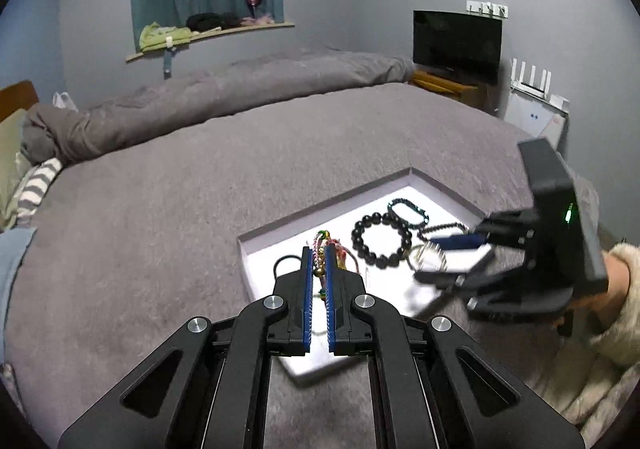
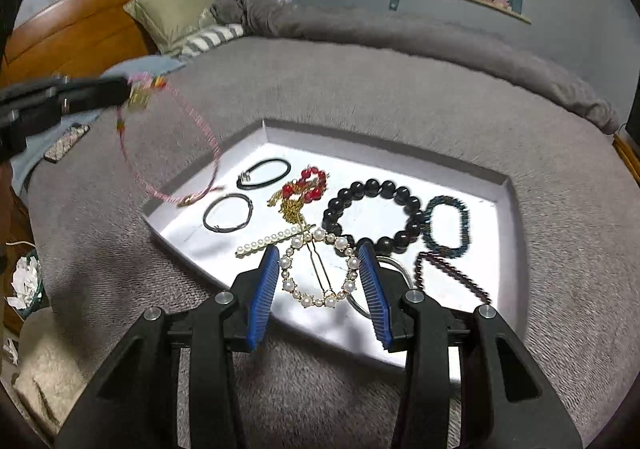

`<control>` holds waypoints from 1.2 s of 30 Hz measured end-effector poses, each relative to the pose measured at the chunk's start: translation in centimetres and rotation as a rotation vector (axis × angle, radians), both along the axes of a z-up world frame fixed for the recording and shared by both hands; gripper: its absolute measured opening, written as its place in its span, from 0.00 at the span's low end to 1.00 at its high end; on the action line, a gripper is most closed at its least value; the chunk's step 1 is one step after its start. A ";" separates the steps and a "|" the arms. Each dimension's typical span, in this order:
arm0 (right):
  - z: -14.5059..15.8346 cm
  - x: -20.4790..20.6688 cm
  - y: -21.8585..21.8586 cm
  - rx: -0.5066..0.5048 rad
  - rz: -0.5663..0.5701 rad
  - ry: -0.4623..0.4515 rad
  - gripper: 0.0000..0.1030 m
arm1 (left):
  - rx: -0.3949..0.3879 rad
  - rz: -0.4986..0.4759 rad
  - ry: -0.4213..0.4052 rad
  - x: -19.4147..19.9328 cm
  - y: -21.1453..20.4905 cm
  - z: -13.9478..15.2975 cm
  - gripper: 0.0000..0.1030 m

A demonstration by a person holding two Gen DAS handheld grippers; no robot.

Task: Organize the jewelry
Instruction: 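Carry the pink and pearl bracelets into the tray, open both tools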

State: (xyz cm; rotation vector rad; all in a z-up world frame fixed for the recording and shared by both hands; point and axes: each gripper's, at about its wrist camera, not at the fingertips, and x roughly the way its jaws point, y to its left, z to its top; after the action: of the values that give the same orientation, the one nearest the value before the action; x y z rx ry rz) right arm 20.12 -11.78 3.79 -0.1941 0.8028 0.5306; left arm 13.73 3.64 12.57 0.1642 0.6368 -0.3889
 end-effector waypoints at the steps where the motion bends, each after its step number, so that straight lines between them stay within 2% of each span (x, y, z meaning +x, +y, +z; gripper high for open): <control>1: -0.3 0.3 0.3 -0.008 0.000 0.013 0.40 | -0.005 -0.003 0.008 0.4 -0.1 -0.2 0.05; 8: -1.5 1.8 0.9 -0.032 0.021 0.098 0.40 | -0.044 -0.023 0.103 1.9 -0.4 -2.9 0.05; 14: -1.6 2.1 1.0 -0.031 0.039 0.128 0.40 | -0.016 0.013 0.184 2.5 0.4 -5.7 0.06; 19: -1.6 2.4 1.0 -0.022 0.035 0.143 0.40 | 0.004 0.015 0.214 2.5 0.4 -6.8 0.06; 23: -1.6 2.4 0.9 -0.025 0.031 0.145 0.40 | 0.048 0.027 0.222 2.4 0.1 -7.7 0.06; 29: -1.6 2.4 1.0 -0.021 0.020 0.147 0.41 | 0.059 0.041 0.240 2.5 0.4 -8.4 0.07; 30: -1.6 2.4 1.0 -0.023 0.018 0.146 0.41 | 0.058 0.041 0.242 2.4 0.5 -8.4 0.09; 33: -1.3 2.2 0.8 -0.011 0.009 0.143 0.42 | 0.064 0.056 0.230 2.2 0.7 -8.2 0.31; 36: -0.7 1.7 0.3 0.001 0.002 0.134 0.43 | 0.059 0.063 0.222 1.9 0.8 -7.8 0.34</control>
State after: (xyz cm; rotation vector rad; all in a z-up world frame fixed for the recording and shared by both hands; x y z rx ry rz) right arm 21.86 -11.48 3.11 -0.1597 0.9324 0.5502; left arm 15.65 4.44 4.81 0.1580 0.8705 -0.3303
